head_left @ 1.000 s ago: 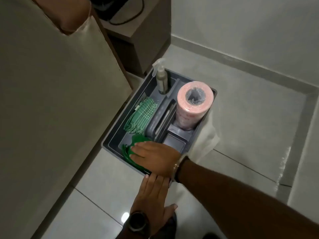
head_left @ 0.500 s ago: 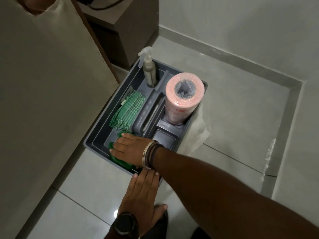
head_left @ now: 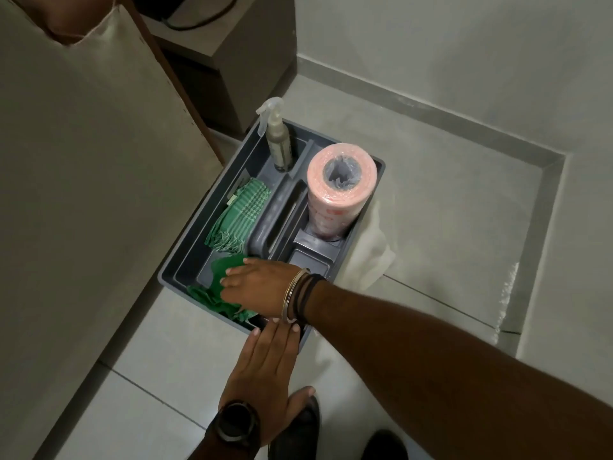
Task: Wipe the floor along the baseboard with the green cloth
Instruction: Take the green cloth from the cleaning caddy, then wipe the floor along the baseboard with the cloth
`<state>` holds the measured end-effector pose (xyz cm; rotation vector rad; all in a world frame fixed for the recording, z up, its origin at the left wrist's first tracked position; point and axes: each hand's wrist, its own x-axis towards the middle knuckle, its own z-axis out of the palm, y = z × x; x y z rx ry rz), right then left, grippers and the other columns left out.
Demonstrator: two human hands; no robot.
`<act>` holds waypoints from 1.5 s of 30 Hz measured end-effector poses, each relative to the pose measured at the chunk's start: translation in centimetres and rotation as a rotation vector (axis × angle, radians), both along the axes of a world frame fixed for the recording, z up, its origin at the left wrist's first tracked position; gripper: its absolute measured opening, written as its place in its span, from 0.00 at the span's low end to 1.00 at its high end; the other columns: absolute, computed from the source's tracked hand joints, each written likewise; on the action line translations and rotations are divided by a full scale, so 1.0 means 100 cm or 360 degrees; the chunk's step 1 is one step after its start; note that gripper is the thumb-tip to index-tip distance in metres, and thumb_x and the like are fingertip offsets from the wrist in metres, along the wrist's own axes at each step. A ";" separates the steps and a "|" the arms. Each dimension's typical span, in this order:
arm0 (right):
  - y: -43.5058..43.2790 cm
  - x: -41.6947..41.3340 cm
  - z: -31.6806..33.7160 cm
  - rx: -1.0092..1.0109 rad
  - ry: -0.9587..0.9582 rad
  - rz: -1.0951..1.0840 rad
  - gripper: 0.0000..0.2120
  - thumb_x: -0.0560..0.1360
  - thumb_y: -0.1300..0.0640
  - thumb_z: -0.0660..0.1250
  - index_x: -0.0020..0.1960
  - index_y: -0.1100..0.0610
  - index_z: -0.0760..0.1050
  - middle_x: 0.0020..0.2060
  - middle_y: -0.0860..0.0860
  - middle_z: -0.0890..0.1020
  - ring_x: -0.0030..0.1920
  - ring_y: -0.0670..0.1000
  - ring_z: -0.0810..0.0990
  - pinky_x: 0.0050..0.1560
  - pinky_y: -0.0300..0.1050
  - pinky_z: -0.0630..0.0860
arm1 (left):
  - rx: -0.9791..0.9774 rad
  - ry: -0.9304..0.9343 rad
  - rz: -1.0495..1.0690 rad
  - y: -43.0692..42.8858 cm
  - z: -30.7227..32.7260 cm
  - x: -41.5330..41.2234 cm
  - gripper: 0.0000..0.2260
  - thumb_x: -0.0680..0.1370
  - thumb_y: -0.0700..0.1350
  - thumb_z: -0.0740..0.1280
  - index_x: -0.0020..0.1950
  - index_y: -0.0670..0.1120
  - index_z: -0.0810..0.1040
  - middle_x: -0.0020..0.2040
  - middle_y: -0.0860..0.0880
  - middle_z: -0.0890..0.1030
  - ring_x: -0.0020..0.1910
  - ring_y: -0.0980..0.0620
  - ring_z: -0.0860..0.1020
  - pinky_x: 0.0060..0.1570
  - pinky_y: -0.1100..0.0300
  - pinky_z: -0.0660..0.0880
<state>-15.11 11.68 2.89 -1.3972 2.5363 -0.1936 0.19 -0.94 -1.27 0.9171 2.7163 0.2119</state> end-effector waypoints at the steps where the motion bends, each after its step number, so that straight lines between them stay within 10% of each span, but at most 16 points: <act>1: 0.005 0.003 0.005 -0.0061 -0.0023 -0.0024 0.15 0.79 0.61 0.59 0.66 0.58 0.69 0.66 0.55 0.74 0.68 0.56 0.69 0.69 0.53 0.64 | 0.0002 -0.0006 -0.0001 0.000 0.001 0.000 0.43 0.74 0.68 0.65 0.80 0.42 0.61 0.74 0.39 0.73 0.75 0.39 0.69 0.77 0.47 0.50; 10: 0.094 0.073 0.088 -0.0843 -0.0301 -0.0725 0.17 0.74 0.58 0.68 0.58 0.67 0.75 0.51 0.64 0.82 0.50 0.62 0.81 0.53 0.54 0.78 | -0.0072 0.0006 -0.0091 0.015 0.036 -0.015 0.39 0.75 0.68 0.63 0.71 0.36 0.75 0.67 0.35 0.78 0.66 0.34 0.75 0.76 0.48 0.50; 22: 0.291 0.195 0.160 -0.0556 -0.0477 -0.2065 0.16 0.76 0.44 0.64 0.60 0.51 0.73 0.51 0.47 0.80 0.47 0.44 0.77 0.45 0.27 0.68 | 0.0183 0.0143 -0.0584 0.149 0.100 -0.035 0.41 0.77 0.72 0.56 0.75 0.39 0.67 0.73 0.38 0.74 0.71 0.37 0.73 0.74 0.47 0.55; 29: 0.423 0.195 0.054 -0.0377 -0.0462 -0.2297 0.11 0.78 0.52 0.63 0.58 0.54 0.74 0.50 0.49 0.80 0.46 0.46 0.75 0.51 0.38 0.72 | 0.0159 0.0069 -0.0698 0.233 0.003 -0.031 0.43 0.75 0.70 0.61 0.77 0.37 0.66 0.78 0.38 0.67 0.77 0.41 0.63 0.76 0.48 0.53; 35: 0.504 0.172 -0.099 -0.0113 0.0262 -0.2266 0.15 0.71 0.60 0.73 0.56 0.61 0.77 0.49 0.60 0.83 0.49 0.62 0.82 0.53 0.55 0.77 | 0.0137 0.0043 -0.0624 0.300 -0.145 -0.044 0.42 0.77 0.67 0.58 0.78 0.35 0.64 0.80 0.36 0.62 0.79 0.39 0.60 0.78 0.48 0.49; 45: 0.578 0.126 -0.251 0.0255 0.0563 -0.2138 0.05 0.73 0.65 0.64 0.49 0.61 0.75 0.45 0.60 0.79 0.44 0.62 0.78 0.44 0.54 0.74 | 0.0118 0.0033 -0.0427 0.362 -0.321 -0.074 0.44 0.79 0.72 0.50 0.80 0.36 0.60 0.80 0.35 0.62 0.79 0.35 0.61 0.75 0.40 0.58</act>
